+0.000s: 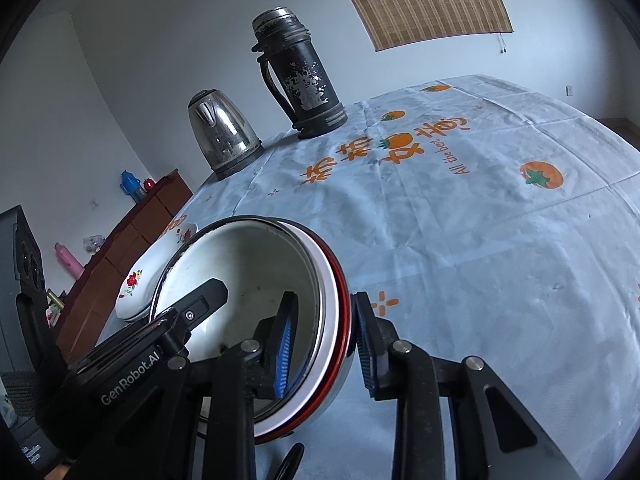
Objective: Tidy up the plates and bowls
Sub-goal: 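Lift and carry the bowl stack with both grippers toward the plate stack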
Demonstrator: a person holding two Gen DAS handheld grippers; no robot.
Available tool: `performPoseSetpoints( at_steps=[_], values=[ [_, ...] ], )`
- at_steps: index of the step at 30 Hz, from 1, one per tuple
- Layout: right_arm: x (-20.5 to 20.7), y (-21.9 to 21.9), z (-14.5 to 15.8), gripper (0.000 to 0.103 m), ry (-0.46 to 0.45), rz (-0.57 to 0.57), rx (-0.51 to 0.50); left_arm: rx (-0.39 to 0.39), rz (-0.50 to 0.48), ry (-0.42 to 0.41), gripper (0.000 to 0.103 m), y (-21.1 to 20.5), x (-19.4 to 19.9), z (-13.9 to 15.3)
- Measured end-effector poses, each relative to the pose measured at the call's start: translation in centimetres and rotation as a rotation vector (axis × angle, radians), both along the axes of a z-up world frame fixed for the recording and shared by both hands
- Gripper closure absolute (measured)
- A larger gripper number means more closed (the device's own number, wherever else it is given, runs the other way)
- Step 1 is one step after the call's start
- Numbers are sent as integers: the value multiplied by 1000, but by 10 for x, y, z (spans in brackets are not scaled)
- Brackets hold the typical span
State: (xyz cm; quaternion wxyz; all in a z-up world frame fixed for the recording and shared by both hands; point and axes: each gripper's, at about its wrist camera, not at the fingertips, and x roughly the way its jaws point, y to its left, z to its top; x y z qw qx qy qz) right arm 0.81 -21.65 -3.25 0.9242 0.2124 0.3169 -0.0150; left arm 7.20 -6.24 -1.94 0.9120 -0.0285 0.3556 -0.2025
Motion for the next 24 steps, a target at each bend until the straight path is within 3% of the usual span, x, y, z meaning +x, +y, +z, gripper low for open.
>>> performPoseSetpoints(
  at_steps=[24],
  values=[
    [-1, 66, 25, 72, -47, 86, -12, -11, 103, -49, 78, 70, -12, 20]
  ],
)
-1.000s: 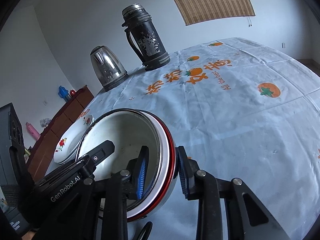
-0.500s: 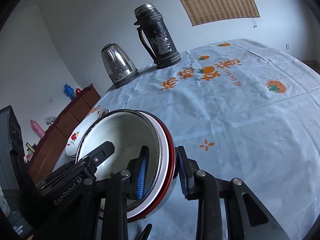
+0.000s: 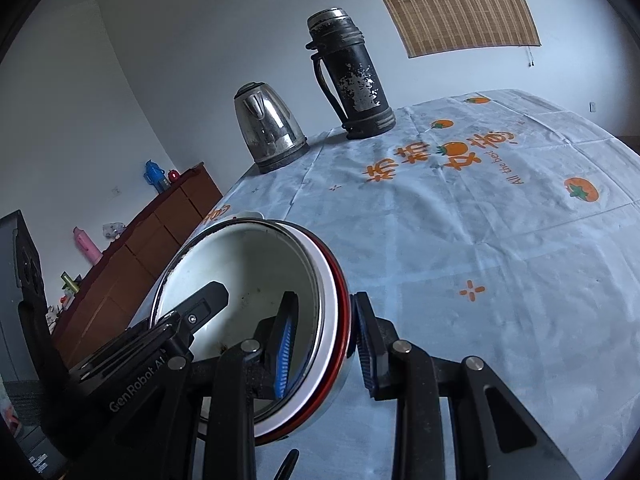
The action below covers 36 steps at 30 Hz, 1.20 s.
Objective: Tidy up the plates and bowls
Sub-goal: 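Lift and carry the bowl stack with both grippers toward the plate stack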
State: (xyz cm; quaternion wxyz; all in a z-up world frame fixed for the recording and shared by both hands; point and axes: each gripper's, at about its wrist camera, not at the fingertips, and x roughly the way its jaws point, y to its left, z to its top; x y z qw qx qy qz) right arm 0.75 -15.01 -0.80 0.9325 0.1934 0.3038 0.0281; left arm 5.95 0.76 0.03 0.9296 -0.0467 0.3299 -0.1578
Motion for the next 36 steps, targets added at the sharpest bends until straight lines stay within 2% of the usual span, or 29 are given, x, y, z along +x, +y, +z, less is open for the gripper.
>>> performPoseSetpoints(
  at_steps=[20, 36],
  values=[
    [33, 64, 16, 72, -28, 105, 2, -11, 118, -33, 78, 67, 16, 17],
    [67, 93, 31, 72, -50, 154, 1, -10, 176, -60, 78, 93, 40, 29]
  ],
)
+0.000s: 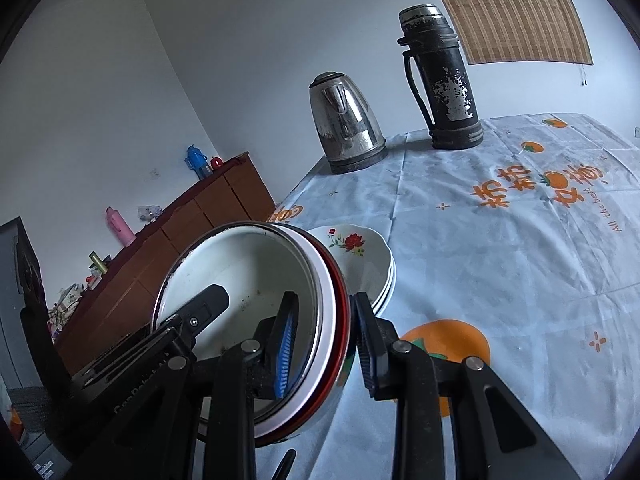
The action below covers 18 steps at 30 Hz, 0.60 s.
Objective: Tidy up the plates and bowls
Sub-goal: 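Lift and carry the bowl stack with both grippers toward the plate stack, then lower the bowl stack onto the red-flower plates with both grippers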
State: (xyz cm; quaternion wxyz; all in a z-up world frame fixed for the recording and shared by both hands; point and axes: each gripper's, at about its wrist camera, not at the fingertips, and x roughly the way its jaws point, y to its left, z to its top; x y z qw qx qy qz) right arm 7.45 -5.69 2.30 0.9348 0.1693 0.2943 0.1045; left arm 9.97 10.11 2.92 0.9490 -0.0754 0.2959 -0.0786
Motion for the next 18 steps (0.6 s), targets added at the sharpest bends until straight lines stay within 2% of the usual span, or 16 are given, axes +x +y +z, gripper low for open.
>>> performPoseSetpoints(
  at_steps=[8, 18],
  values=[
    [20, 10, 7, 72, -1, 8, -5, 3, 10, -7, 78, 8, 18, 8],
    [52, 21, 23, 72, 32, -7, 10, 43, 29, -4, 78, 12, 48, 18]
  ],
)
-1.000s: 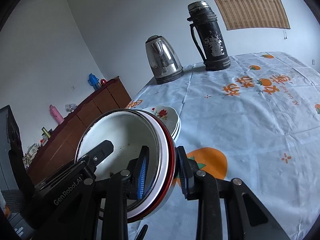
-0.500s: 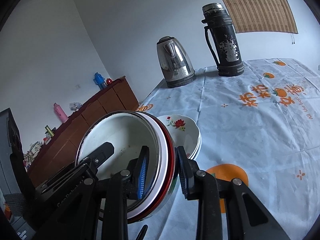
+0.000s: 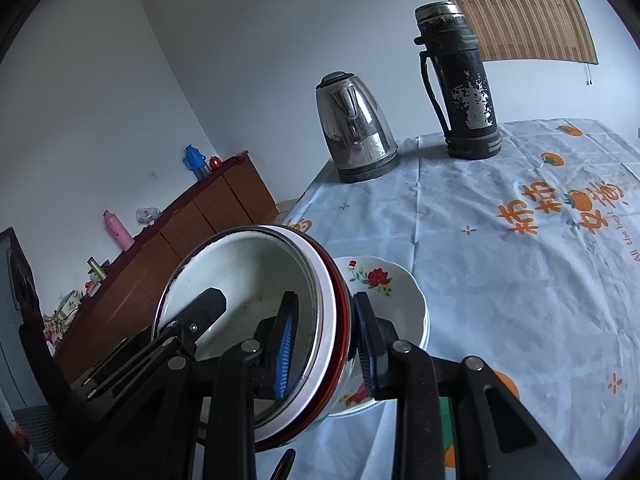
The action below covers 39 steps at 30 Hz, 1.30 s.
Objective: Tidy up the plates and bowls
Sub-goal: 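Lower the bowl stack onto the red-flower plates with both grippers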
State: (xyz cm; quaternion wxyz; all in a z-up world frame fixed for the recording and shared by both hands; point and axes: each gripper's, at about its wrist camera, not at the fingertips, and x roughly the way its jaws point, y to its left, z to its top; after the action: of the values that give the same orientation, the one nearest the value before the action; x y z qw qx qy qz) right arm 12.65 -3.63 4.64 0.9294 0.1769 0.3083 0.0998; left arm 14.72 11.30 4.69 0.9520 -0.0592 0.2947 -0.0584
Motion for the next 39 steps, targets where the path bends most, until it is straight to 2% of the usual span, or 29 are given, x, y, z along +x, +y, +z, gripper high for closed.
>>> performPoseSetpoints(
  at_steps=[6, 17, 24, 39],
  values=[
    [17, -1, 0, 72, 38, -23, -1, -2, -5, 36, 78, -3, 18, -6],
    [42, -13, -26, 72, 97, -58, 0, 14, -17, 82, 78, -20, 45, -26],
    [53, -20, -42, 72, 132, -68, -19, 9, -30, 118, 78, -25, 55, -42],
    [62, -16, -59, 72, 161, -61, -39, -6, -23, 144, 78, -22, 62, -55]
  ],
)
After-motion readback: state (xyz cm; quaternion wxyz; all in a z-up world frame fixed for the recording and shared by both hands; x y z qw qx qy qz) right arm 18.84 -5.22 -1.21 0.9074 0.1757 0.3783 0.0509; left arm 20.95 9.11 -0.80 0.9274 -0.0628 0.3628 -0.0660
